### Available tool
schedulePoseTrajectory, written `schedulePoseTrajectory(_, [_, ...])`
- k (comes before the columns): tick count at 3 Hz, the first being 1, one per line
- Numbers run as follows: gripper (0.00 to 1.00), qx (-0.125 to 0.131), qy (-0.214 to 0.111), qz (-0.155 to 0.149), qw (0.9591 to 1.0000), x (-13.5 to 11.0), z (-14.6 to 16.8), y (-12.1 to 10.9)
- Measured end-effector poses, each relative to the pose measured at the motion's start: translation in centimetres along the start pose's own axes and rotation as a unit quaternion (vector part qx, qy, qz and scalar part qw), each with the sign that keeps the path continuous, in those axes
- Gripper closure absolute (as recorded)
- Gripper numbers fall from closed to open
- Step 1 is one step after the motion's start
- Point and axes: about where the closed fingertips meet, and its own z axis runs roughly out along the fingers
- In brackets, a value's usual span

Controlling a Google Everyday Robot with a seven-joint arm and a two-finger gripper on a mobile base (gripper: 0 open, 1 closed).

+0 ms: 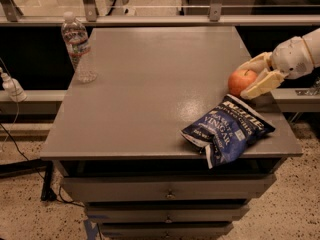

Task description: Move apple near blue chip bag

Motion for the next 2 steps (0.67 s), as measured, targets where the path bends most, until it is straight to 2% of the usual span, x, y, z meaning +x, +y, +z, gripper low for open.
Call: schedulePoseTrajectory(2, [0.13,-0.009,0.004,-0.013,0.9999,0.08,0.51,-0.41])
